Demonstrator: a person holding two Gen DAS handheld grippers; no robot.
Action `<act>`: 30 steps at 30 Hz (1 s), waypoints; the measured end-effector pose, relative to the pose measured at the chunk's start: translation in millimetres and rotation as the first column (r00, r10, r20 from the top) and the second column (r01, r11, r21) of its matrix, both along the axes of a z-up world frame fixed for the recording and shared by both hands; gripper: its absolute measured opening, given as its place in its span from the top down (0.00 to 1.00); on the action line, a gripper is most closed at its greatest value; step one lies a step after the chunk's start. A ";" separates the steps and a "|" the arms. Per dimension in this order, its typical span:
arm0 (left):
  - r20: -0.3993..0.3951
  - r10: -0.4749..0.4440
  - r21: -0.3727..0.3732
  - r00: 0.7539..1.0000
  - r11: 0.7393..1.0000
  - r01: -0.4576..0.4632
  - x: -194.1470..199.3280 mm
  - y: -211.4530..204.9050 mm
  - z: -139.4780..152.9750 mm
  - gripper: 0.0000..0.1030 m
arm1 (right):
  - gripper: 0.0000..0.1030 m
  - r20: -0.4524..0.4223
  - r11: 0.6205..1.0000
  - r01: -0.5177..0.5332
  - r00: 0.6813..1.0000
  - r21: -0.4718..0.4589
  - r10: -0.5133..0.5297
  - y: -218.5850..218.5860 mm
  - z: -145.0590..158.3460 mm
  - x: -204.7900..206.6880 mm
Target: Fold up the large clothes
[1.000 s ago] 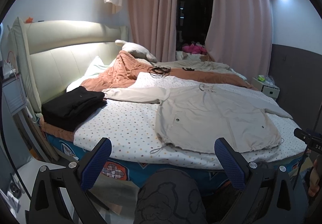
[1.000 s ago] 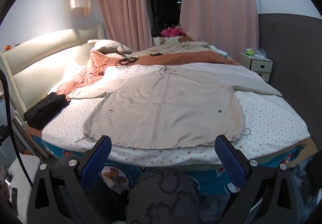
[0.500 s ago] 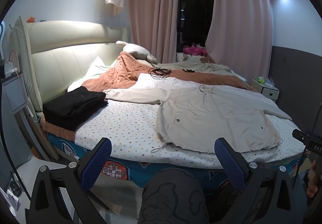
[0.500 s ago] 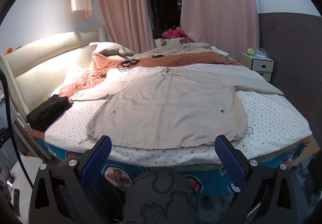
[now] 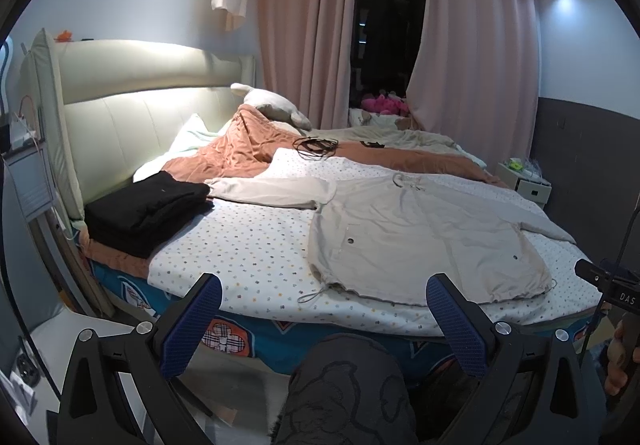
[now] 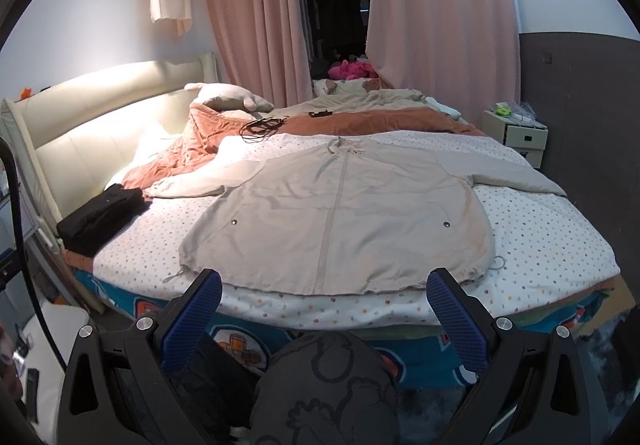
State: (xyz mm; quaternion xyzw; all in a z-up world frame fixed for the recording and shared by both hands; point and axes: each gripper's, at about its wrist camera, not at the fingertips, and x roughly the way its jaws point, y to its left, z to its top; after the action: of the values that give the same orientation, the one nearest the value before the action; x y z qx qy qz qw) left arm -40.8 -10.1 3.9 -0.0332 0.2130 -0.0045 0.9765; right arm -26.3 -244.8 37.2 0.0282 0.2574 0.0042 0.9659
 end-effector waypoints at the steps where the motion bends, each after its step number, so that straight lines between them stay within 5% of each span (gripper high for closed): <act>1: 0.001 0.002 -0.002 1.000 1.000 -0.002 -0.6 0.2 0.0 0.01 | 0.01 0.000 1.000 -0.001 1.000 -0.001 0.001 -0.4 0.4 0.2; 15: -0.009 0.003 -0.006 1.000 1.000 -0.003 12.4 -1.9 2.3 0.00 | 0.01 -0.017 1.000 0.002 1.000 0.004 -0.001 -2.5 -0.7 10.0; 30: -0.024 0.048 -0.051 0.999 0.998 -0.049 66.2 16.7 2.7 0.01 | 0.01 -0.055 1.000 -0.019 0.998 0.005 0.019 1.3 2.1 72.8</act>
State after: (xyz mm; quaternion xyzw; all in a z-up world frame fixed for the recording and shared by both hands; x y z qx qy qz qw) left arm 25.4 6.6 6.6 -0.0635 0.2233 0.0142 0.9726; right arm 46.6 -243.5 39.3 0.0283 0.2842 0.0133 0.9583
